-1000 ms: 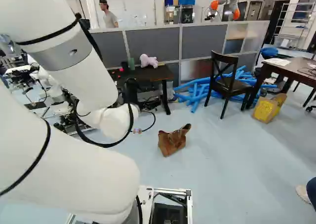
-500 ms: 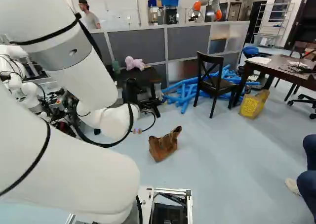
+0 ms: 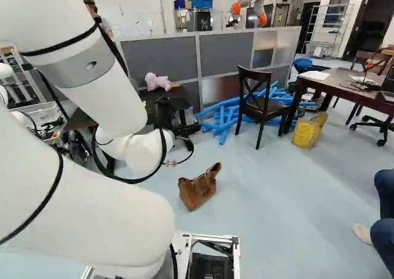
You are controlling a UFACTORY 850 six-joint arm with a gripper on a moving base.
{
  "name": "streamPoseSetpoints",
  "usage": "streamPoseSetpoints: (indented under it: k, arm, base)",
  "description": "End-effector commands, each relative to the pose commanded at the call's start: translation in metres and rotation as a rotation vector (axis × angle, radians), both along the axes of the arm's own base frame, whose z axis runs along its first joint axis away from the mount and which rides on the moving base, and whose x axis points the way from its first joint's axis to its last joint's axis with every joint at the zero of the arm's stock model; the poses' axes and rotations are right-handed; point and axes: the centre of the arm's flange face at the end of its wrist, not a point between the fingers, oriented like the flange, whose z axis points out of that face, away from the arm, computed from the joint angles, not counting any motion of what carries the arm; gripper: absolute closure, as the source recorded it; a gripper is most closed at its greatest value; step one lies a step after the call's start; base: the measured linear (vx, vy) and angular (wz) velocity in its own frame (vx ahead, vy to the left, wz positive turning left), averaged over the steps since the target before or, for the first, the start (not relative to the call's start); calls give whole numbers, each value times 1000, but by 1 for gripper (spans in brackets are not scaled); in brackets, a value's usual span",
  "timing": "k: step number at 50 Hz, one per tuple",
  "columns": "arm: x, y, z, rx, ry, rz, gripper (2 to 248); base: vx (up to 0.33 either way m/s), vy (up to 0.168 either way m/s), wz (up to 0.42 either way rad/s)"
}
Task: Pick up the bag on the ground and place it on the table
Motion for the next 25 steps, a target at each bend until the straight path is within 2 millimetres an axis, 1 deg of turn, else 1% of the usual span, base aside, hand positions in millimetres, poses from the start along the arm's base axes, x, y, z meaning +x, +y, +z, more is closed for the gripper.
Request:
streamPoseSetpoints:
  k: [25]
  arm:
    - [0, 0, 0, 0, 0, 0, 3]
  base:
    - [138, 2, -13]
